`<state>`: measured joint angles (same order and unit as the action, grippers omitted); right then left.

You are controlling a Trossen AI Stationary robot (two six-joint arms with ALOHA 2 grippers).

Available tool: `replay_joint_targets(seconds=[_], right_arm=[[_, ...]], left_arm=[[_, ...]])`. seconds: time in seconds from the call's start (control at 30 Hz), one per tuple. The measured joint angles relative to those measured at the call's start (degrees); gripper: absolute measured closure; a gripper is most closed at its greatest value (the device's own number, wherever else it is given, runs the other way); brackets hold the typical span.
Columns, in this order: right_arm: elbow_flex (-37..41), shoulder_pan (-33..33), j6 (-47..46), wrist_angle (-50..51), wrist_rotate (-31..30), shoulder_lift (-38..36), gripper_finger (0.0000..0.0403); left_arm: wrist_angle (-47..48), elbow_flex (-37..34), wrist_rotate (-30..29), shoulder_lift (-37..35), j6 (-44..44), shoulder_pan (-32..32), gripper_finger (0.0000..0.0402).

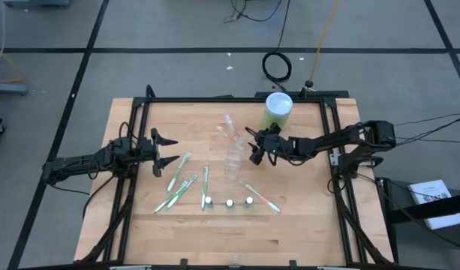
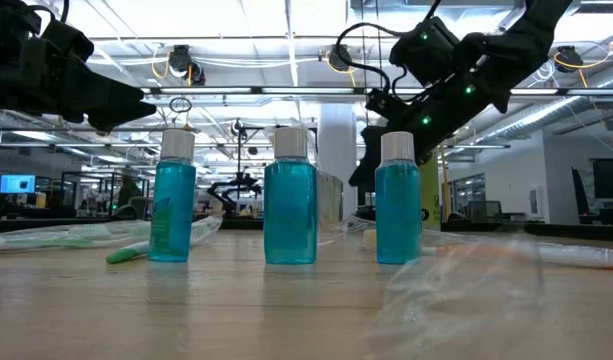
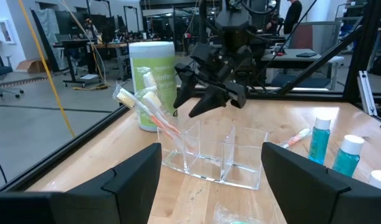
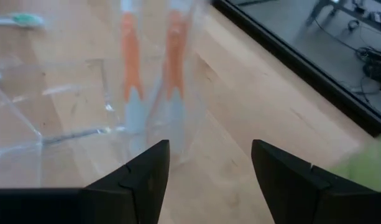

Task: Pick & Place toothbrushing station
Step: Adjust the transparent organizer, then put the blue mouthwash into the middle portion of the transparent organizer

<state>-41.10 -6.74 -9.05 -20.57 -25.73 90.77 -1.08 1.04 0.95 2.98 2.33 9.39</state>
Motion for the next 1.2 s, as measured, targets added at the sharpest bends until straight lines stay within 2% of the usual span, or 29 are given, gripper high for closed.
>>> replay_joint_targets(seconds=[0.37,0.87,1.07,1.2], right_arm=[[0.02,-0.86,2.75,-8.84,0.36,5.1,0.0187],[0.02,-1.32,4.15,-11.2,0.44,5.66,0.0188],[-0.09,3.36,2.8,-6.76,0.75,0.73,0.0188],[-0.12,7.84,-2.54,-2.98,6.85,-3.46,0.0188]], left_arm=[[0.0,0.0,0.0,0.0,0.0,0.0,0.0117],[0.0,0.0,0.0,0.0,0.0,0.0,0.0117],[0.0,0.0,0.0,-0.01,0.0,0.0,0.0117],[0.0,0.0,0.0,0.0,0.0,0.0,0.0117]])
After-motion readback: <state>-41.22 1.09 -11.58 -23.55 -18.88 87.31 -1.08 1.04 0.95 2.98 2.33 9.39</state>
